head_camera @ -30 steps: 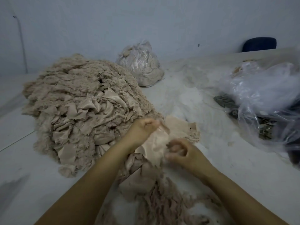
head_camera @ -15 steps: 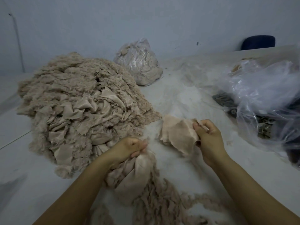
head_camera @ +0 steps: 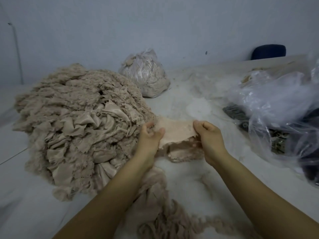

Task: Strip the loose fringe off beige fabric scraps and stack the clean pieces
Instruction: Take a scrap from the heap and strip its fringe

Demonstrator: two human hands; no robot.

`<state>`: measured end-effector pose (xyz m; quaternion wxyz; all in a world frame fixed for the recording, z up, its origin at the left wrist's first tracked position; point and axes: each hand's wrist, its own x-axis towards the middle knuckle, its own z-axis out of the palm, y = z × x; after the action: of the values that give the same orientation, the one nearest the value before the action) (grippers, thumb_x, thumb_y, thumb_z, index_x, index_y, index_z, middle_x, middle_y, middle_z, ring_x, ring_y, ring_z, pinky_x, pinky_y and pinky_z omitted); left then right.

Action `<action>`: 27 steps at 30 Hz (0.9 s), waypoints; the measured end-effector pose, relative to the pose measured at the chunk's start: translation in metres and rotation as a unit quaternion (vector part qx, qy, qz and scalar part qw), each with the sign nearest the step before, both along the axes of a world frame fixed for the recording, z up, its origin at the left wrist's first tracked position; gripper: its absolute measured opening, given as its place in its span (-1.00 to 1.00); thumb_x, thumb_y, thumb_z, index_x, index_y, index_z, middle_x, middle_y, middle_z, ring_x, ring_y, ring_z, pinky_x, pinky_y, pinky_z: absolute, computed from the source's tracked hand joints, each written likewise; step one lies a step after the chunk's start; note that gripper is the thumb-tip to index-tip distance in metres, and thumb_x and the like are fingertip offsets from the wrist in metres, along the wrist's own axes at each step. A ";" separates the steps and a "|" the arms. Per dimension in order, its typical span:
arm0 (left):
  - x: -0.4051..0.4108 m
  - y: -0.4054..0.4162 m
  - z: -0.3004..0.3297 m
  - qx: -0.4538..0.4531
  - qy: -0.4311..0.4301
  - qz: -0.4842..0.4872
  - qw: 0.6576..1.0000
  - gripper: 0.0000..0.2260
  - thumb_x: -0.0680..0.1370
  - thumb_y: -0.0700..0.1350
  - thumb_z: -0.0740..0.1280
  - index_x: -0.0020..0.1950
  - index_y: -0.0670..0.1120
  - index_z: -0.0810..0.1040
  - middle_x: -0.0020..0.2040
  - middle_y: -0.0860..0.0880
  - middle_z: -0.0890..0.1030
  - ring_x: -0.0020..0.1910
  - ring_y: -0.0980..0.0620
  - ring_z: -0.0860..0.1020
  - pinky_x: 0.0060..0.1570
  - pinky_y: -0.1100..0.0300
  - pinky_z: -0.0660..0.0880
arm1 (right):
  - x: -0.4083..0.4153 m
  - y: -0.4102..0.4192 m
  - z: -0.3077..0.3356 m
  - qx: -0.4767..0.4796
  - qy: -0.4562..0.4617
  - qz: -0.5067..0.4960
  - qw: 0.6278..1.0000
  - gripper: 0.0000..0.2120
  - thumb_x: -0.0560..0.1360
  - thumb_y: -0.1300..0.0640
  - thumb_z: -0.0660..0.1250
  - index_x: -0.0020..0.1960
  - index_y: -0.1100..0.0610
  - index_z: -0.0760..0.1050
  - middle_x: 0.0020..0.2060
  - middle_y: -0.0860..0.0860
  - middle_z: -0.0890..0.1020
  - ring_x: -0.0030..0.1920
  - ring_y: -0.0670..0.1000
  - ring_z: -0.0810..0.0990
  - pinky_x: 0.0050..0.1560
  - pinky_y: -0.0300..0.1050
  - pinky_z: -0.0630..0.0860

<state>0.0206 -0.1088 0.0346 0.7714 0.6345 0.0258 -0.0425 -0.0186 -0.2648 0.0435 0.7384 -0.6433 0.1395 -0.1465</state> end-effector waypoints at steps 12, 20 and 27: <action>0.016 0.026 -0.009 0.368 -0.070 -0.228 0.899 -0.86 0.54 -0.08 0.36 0.01 -0.14 0.53 -0.16 -0.09 0.56 -0.28 0.04 0.51 -0.27 0.19 0.44 | -0.015 -0.014 -0.056 -0.267 0.037 -0.046 0.962 -0.92 0.50 0.10 0.36 -0.16 0.04 0.49 -0.34 -0.06 0.56 -0.29 -0.16 0.52 -0.23 -0.25 0.40; -0.007 0.093 -0.005 0.517 -0.060 -0.403 0.753 -0.64 0.46 -0.06 0.46 0.23 -0.06 0.54 -0.01 0.11 0.57 -0.05 0.24 0.52 -0.09 0.50 0.42 | -0.028 0.060 -0.073 -0.524 0.097 0.211 0.819 -0.67 0.54 -0.16 0.26 0.17 0.01 0.53 0.01 0.03 0.54 0.05 0.05 0.53 -0.08 -0.18 0.36; -0.022 0.098 -0.015 0.284 -0.074 -0.306 0.906 -0.76 0.40 -0.14 0.51 0.03 0.03 0.60 -0.08 0.09 0.62 -0.07 0.21 0.58 0.00 0.35 0.49 | -0.031 0.061 -0.060 -0.171 0.022 0.196 0.965 -0.75 0.54 0.21 0.32 -0.28 0.08 0.37 -0.43 -0.09 0.42 -0.39 -0.11 0.38 -0.34 -0.26 0.32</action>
<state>-0.0010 -0.0113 0.0198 0.5077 0.8045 -0.2158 -0.2202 -0.0496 -0.2041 -0.0161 0.6289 -0.7775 -0.0007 -0.0063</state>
